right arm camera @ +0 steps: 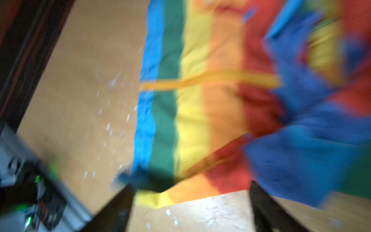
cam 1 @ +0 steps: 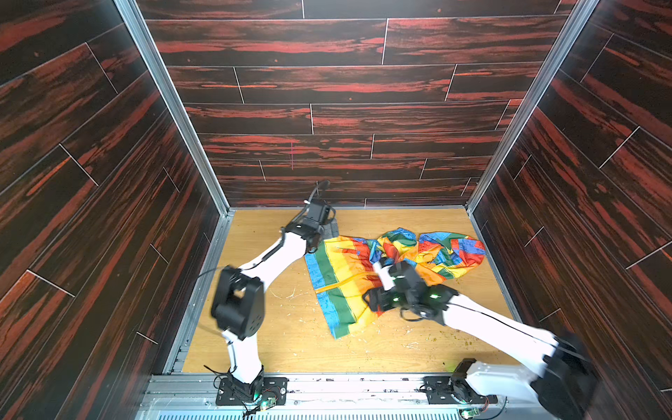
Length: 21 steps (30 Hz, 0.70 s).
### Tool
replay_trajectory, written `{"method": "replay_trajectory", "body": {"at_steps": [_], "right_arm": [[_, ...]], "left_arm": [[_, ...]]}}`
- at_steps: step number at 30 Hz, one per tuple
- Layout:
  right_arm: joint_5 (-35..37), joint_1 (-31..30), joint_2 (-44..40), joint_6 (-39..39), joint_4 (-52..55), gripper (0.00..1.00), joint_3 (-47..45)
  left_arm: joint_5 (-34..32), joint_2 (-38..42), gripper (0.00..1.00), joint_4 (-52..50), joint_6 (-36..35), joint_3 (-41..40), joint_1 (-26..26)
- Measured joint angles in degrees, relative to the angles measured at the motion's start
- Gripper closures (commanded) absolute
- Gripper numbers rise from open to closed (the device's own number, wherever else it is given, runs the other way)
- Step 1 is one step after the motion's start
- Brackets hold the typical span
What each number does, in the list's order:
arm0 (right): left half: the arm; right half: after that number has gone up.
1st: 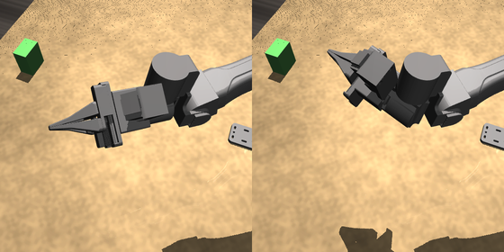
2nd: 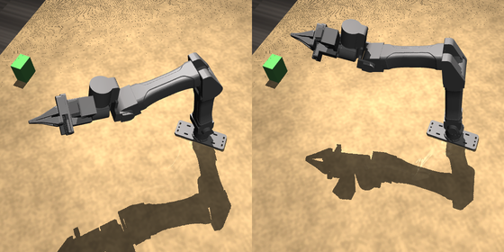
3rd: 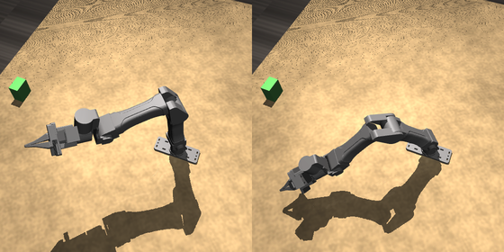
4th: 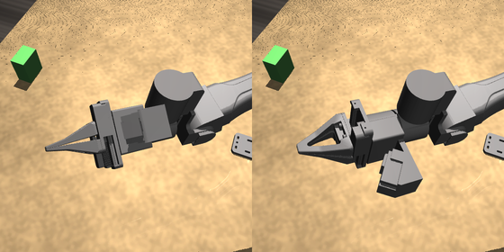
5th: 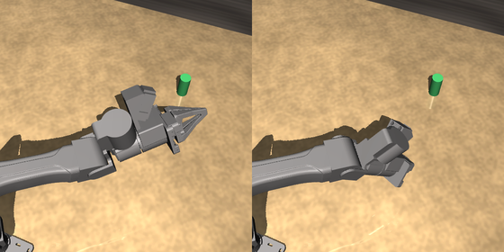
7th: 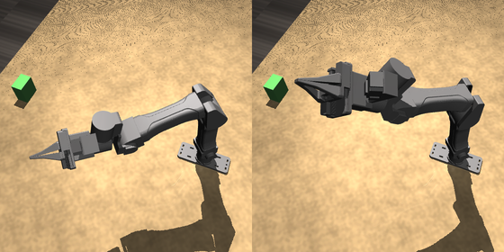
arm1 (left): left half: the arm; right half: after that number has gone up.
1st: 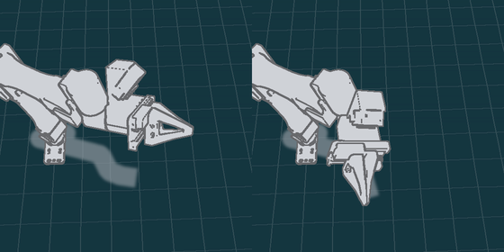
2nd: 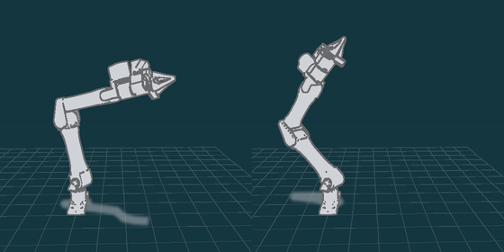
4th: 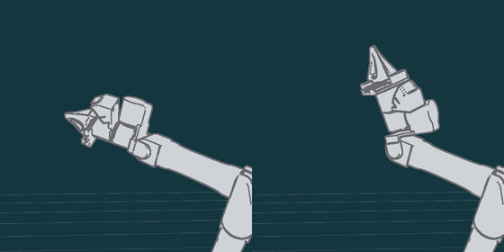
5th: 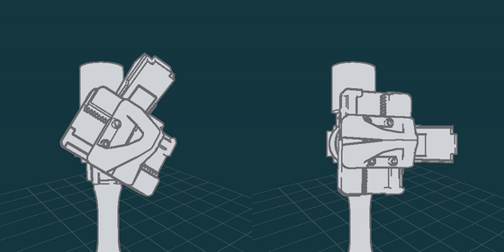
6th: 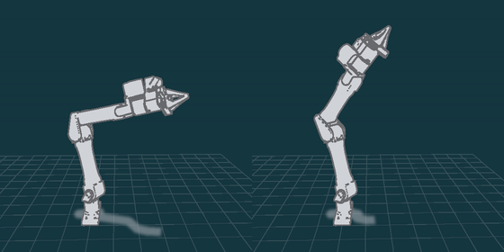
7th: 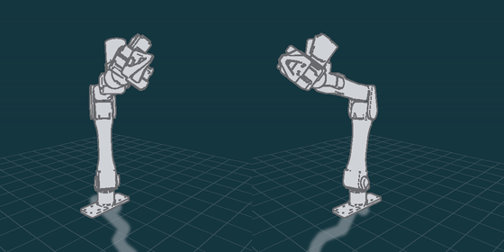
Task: Unzip the jacket
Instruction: Flatten out the jacket at the center of the board.
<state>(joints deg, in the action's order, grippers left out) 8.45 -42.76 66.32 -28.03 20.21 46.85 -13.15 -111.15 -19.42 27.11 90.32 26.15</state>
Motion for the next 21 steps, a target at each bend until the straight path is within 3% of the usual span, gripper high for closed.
{"method": "replay_trajectory", "body": {"at_steps": [1, 3, 8, 14, 17, 21], "right_arm": [[1.6, 2.7, -1.5, -2.1, 0.9, 0.22, 0.4], [3.8, 8.6, -1.6, -5.6, 2.9, 0.3, 1.6], [6.1, 19.6, 9.2, -12.4, 8.7, 0.23, 4.5], [3.4, 23.0, 20.9, -13.0, 10.3, 0.21, 7.8], [1.7, 23.7, 25.1, -12.5, 9.3, 0.25, 10.6], [-0.2, 24.7, 29.4, -11.7, 8.2, 0.37, 12.8]], "left_arm": [[0.2, -2.6, 0.0, -0.8, -0.7, 1.7, 0.4], [-0.4, -7.6, 0.0, -3.5, -2.0, 6.0, 1.3], [-3.4, -21.2, 0.0, -12.7, -5.3, 20.6, 3.0], [-5.4, -31.3, 0.0, -22.6, -7.8, 32.5, 3.4], [-6.0, -31.3, 0.09, -24.4, -8.5, 33.6, 3.4], [-6.2, -31.8, 0.35, -25.8, -9.0, 33.4, 3.5]]}}
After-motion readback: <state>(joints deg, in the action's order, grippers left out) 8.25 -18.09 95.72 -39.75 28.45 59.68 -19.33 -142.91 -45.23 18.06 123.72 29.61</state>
